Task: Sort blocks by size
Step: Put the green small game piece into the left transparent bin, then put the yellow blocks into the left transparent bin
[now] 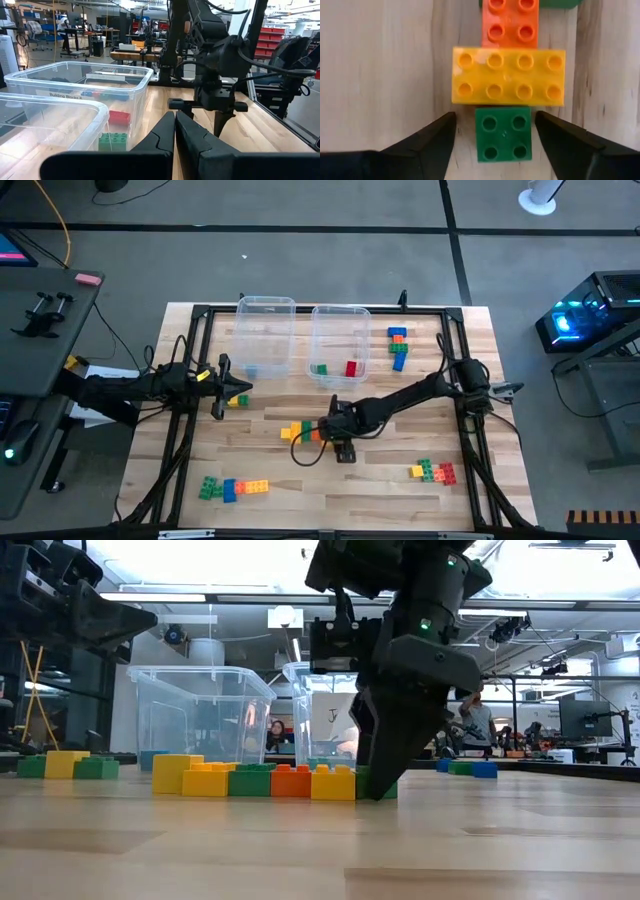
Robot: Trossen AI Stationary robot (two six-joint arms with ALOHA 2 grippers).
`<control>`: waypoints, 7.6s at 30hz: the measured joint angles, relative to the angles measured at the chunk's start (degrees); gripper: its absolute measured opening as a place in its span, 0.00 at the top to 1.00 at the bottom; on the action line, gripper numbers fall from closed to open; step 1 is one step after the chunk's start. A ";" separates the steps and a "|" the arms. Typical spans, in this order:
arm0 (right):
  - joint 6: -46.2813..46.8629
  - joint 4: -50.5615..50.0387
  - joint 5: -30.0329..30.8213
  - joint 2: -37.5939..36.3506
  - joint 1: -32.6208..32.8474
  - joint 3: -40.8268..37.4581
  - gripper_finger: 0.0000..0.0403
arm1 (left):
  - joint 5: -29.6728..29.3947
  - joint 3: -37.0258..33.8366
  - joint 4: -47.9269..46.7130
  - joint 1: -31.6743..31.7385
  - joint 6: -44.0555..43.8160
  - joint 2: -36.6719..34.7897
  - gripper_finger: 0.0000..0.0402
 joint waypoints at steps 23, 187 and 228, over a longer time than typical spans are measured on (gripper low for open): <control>3.65 33.26 7.37 -14.77 -17.11 0.29 0.99 | 0.00 -0.01 0.00 0.00 0.00 0.00 0.99; -4.70 -46.28 14.58 -12.11 -16.50 55.12 0.14 | -12.02 39.15 -61.26 -9.78 -16.70 78.51 0.41; -3.83 -45.00 14.60 -12.07 -16.50 54.40 0.14 | 10.85 41.46 -63.63 -6.26 -17.34 77.33 0.76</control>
